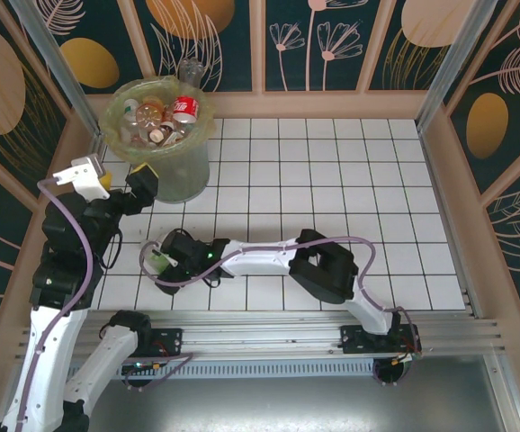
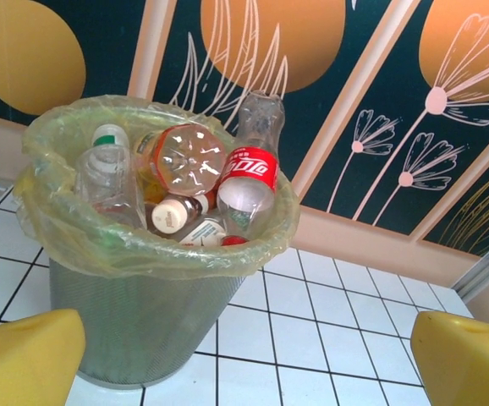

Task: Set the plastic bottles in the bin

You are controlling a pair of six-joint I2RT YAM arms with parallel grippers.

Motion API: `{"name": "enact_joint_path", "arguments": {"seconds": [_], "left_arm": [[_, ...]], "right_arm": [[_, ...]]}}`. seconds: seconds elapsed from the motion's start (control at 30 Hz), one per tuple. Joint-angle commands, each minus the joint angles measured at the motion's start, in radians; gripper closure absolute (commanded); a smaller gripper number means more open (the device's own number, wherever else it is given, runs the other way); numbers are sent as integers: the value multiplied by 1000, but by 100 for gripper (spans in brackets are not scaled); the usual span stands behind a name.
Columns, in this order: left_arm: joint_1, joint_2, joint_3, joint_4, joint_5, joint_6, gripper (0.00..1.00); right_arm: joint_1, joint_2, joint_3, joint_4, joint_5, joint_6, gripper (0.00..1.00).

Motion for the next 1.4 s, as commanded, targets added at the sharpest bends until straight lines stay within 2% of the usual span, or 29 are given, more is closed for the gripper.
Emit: {"name": "enact_joint_path", "arguments": {"seconds": [0.0,0.07,0.23,0.33,0.47,0.63,0.83,0.9,1.03,1.37], "left_arm": [[1,-12,-22,-11,-7,-23,1],[1,-18,-32,-7,2,-30,1],[1,-23,-46,3,25,-46,2],[1,-21,-59,23,59,-53,1],[1,-24,-111,105,154,-89,1],[1,-18,-228,288,325,-177,1],[1,10,-305,373,368,-311,3],[1,39,-326,388,401,-378,4],[-2,98,-373,423,465,-516,4],[-52,202,-343,411,505,-569,6]], "right_arm": [[11,46,79,-76,72,-16,17],[12,67,101,-94,90,-18,20],[10,58,86,-83,97,-15,43],[4,5,10,-22,80,-5,48],[-49,-145,-168,108,29,50,49],[-160,-371,-390,240,-135,139,49],[-300,-628,-583,359,-287,228,49],[-327,-682,-604,366,-315,230,49],[-334,-734,-581,317,-289,189,49],[-324,-733,-520,279,-250,136,49]]}}
